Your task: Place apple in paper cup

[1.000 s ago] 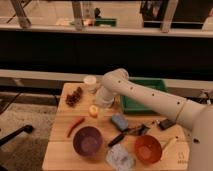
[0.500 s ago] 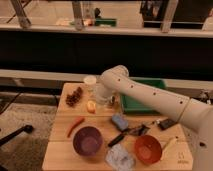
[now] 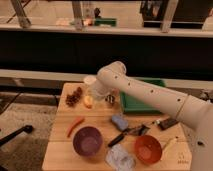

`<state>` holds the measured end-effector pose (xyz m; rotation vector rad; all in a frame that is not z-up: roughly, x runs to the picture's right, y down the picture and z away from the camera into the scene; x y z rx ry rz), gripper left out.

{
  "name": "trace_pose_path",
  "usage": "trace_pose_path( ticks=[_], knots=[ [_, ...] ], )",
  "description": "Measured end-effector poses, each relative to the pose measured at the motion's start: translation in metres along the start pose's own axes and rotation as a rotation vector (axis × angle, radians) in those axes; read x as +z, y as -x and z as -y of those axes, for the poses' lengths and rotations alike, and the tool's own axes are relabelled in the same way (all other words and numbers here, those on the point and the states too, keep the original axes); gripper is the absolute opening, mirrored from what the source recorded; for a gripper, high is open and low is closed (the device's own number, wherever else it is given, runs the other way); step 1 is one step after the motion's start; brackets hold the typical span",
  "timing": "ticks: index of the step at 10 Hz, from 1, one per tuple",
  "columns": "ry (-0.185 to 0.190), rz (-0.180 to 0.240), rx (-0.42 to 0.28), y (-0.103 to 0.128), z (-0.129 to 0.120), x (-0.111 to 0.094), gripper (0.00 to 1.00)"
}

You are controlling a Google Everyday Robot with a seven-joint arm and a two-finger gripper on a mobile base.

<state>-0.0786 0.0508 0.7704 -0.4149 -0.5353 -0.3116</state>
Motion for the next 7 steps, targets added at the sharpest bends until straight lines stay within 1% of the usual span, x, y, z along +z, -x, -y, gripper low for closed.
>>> trace_pose_path(
  ticks=[3,4,7],
  knots=[
    [-0.019,-0.014,0.011,-0.001,0.022,0.003,0.0],
    [-0.027,-0.018,0.016,-0.002,0.034,0.004,0.0],
    [-0.036,-0.024,0.019,-0.002,0.058,0.009,0.0]
  ],
)
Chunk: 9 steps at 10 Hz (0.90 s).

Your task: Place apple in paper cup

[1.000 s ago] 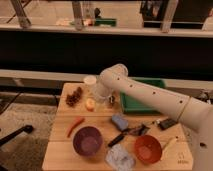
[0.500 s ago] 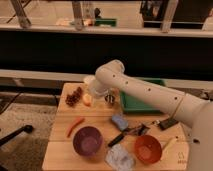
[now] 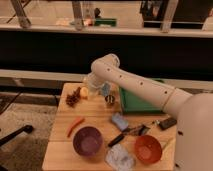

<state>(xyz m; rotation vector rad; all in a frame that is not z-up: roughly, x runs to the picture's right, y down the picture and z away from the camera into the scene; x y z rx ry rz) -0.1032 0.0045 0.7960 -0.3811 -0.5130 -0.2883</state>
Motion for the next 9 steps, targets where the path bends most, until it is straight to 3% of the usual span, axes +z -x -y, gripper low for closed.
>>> trace_pose_path(
  ticks=[4,9],
  knots=[
    [-0.014,0.001,0.001,-0.001,0.027,0.009,0.0],
    [-0.053,-0.007,0.028,-0.026,0.06,0.011,0.0]
  ],
)
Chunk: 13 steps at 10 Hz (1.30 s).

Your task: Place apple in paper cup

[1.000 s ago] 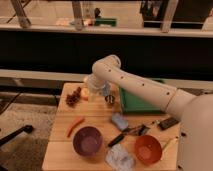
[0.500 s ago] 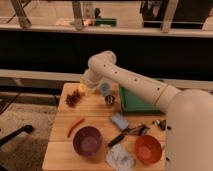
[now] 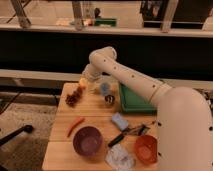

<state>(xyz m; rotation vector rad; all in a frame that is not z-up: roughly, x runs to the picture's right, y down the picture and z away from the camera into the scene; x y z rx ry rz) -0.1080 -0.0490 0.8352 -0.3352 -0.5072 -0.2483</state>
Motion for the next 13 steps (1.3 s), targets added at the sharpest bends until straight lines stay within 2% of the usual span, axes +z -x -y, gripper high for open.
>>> trace_pose_path(
  ticks=[5,13],
  knots=[
    [-0.016,-0.014,0.03,-0.026,0.009,0.0,0.0],
    [-0.023,-0.016,0.034,-0.021,0.027,0.016,0.0]
  ],
)
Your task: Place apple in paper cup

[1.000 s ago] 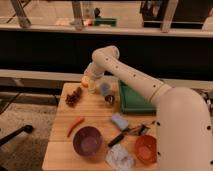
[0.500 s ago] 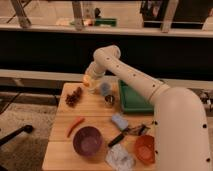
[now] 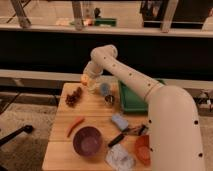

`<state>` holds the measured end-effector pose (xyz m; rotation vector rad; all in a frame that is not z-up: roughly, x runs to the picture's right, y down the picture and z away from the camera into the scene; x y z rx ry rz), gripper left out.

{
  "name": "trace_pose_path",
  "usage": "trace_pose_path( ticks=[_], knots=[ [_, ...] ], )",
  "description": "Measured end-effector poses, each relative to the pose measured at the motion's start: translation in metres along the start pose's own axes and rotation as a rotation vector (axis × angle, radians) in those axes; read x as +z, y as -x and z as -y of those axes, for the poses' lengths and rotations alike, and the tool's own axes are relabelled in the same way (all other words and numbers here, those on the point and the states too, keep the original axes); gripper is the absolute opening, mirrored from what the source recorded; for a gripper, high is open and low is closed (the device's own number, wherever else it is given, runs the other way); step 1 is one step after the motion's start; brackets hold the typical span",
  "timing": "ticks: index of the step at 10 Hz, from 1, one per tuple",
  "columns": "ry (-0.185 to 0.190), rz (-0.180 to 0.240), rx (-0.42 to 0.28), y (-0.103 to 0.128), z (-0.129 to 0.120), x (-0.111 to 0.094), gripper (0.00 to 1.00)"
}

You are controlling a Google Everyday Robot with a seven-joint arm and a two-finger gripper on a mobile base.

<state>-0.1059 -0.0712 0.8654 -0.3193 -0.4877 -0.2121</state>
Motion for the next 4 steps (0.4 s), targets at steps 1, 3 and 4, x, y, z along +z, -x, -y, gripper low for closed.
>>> trace_pose_path(
  ticks=[1,3,4],
  knots=[
    [-0.001,-0.001,0.003,-0.001,0.003,0.002,0.0],
    [-0.005,-0.003,0.006,-0.005,0.01,0.007,0.0],
    [-0.006,-0.003,0.008,-0.007,0.014,0.009,0.0]
  ],
)
